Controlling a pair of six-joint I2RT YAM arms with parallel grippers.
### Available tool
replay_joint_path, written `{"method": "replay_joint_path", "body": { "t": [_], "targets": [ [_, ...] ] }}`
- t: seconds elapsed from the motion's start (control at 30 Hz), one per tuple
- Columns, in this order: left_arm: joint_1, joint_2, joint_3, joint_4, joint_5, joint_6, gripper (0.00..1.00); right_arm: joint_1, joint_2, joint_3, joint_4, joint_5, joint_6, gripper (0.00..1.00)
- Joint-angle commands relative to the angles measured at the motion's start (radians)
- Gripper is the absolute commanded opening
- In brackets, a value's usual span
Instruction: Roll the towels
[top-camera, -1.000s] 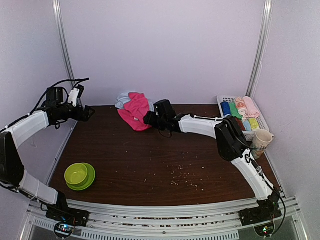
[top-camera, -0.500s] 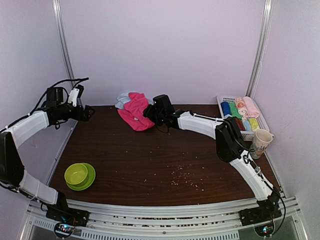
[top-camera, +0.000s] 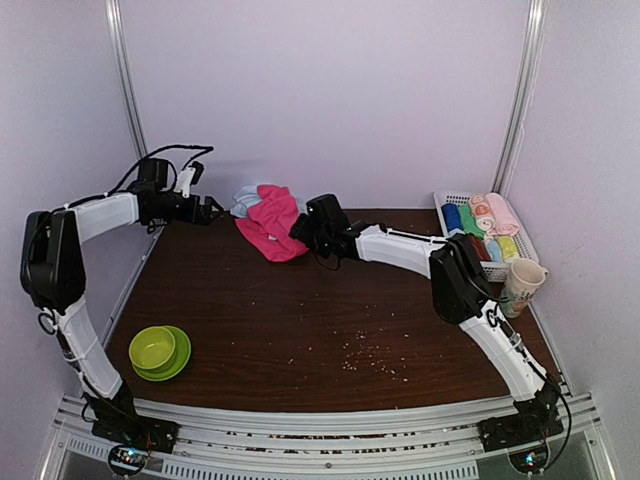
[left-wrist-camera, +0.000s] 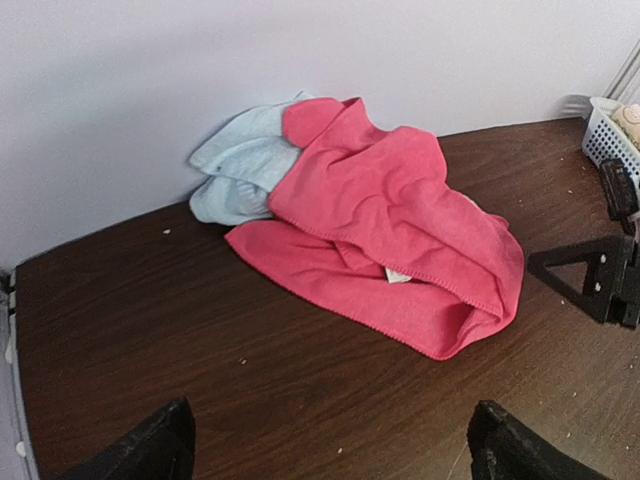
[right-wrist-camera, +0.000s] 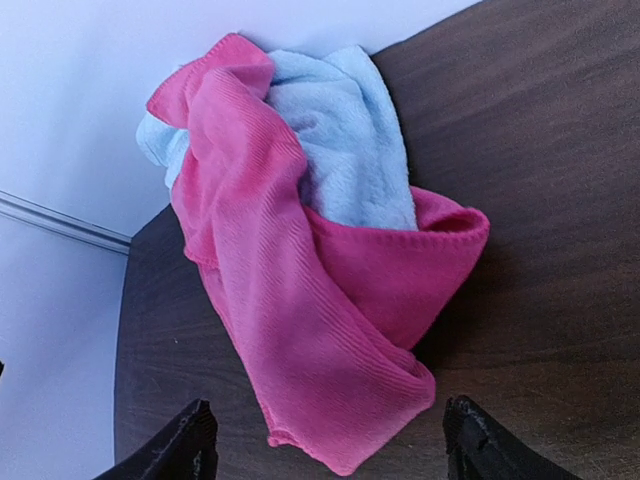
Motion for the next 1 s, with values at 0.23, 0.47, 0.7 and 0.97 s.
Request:
{"method": "replay_joint_path", "body": {
  "t": [0.23, 0.47, 0.7, 0.97],
  "targets": [
    [-0.197, 0.256, 0.269, -0.167, -0.042, 0.122, 0.98, -0.039, -0.350, -0.517, 0.166, -0.011, -0.108, 0.86],
    [-0.275, 0.377, 0.359, -0.220, -0.131, 0.214, 0.93, -0.047, -0.458, -0.660, 0.212, 0.001, -0.167, 0.93],
    [-0.297, 0.483, 0.499, -0.297, -0.164, 0.253, 0.86, -0.046, -0.504, -0.690, 0.182, 0.025, -0.240, 1.00],
    [-0.345, 0.580, 0.617, -0.413, -0.160, 0.310, 0.78, -0.050, -0.568, -0.642, 0.046, 0.084, -0.358, 1.00]
  ]
}}
